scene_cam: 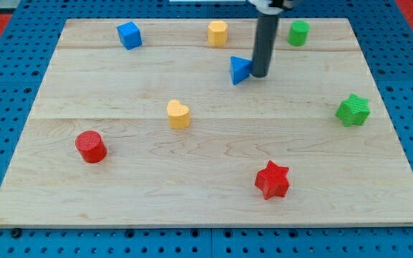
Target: Push the green star slightly towards the red star
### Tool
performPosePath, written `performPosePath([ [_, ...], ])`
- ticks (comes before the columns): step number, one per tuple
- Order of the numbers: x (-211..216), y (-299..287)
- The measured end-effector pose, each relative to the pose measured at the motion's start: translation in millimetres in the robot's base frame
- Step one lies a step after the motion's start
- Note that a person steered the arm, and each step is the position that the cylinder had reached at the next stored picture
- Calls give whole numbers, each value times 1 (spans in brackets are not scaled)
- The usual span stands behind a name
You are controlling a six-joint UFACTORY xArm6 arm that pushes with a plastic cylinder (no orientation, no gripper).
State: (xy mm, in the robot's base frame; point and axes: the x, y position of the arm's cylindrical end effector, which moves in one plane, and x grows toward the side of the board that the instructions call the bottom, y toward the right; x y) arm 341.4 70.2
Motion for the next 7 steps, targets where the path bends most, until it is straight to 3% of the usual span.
performPosePath([
  [1, -2, -38],
  [4, -1, -29],
  [7, 32, 125],
])
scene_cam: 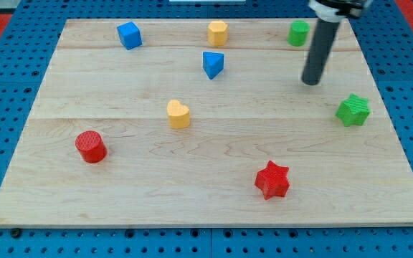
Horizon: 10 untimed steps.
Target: Push the green star slightly towards the red star
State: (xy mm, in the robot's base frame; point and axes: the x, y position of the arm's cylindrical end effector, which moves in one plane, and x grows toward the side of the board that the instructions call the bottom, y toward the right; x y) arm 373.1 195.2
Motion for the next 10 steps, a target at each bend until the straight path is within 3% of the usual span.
performPosePath([
  [2, 36, 67],
  [4, 53, -9],
  [7, 106, 38],
  [9, 120, 29],
  [10, 120, -6],
])
